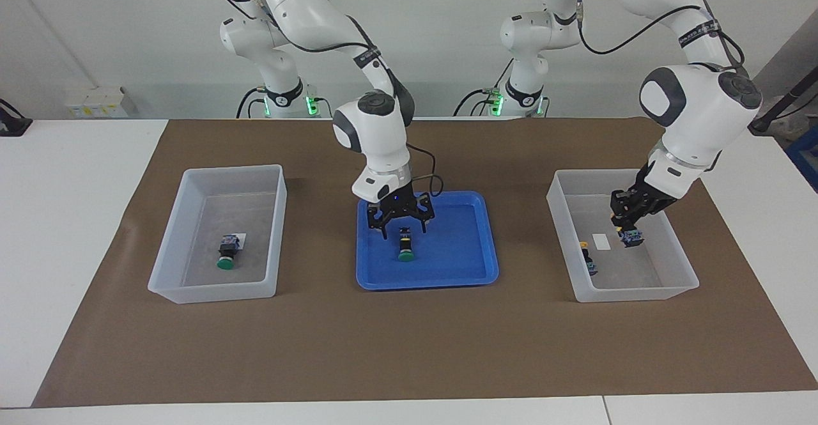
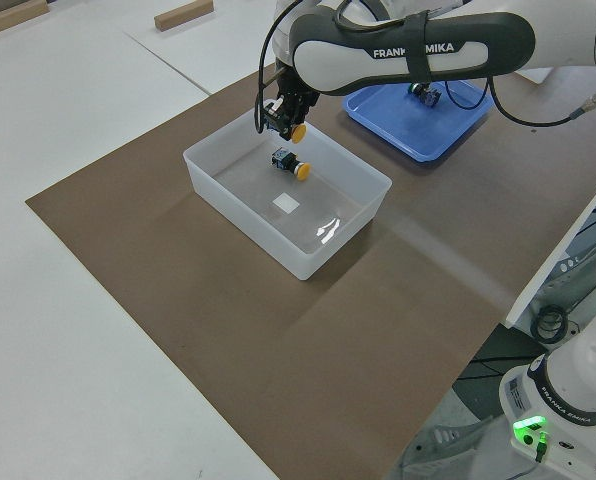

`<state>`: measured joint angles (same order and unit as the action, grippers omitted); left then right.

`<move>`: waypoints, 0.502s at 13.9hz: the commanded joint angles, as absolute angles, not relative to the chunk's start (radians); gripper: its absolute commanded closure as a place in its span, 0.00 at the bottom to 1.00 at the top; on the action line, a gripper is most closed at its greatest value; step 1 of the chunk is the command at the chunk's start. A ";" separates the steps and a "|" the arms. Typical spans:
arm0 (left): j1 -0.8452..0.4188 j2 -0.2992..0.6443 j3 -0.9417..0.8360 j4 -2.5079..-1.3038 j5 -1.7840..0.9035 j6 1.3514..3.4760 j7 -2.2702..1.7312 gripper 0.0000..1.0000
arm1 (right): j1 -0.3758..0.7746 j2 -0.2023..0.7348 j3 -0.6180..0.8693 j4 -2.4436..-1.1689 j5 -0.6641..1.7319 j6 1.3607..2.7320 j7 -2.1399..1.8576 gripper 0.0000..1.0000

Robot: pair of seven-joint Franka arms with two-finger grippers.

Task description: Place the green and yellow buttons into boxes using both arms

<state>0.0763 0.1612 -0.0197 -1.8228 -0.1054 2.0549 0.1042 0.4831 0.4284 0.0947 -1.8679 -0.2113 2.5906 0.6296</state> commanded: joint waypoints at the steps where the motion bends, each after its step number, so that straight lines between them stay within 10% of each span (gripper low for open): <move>1: 0.120 0.130 -0.021 -1.789 -0.111 1.968 0.159 0.97 | 0.492 0.453 0.089 -1.856 -0.307 2.589 0.699 0.07; 4: 0.155 0.115 -0.025 -1.753 -0.109 1.922 0.170 0.72 | 0.492 0.449 0.089 -1.887 -0.307 2.586 0.704 0.86; 6: 0.153 0.103 -0.026 -1.753 -0.109 1.934 0.170 0.00 | 0.492 0.449 0.089 -1.879 -0.307 2.583 0.709 1.00; 7: 0.153 0.101 -0.026 -1.750 -0.109 1.939 0.170 0.00 | 0.491 0.442 0.089 -1.881 -0.307 2.577 0.724 1.00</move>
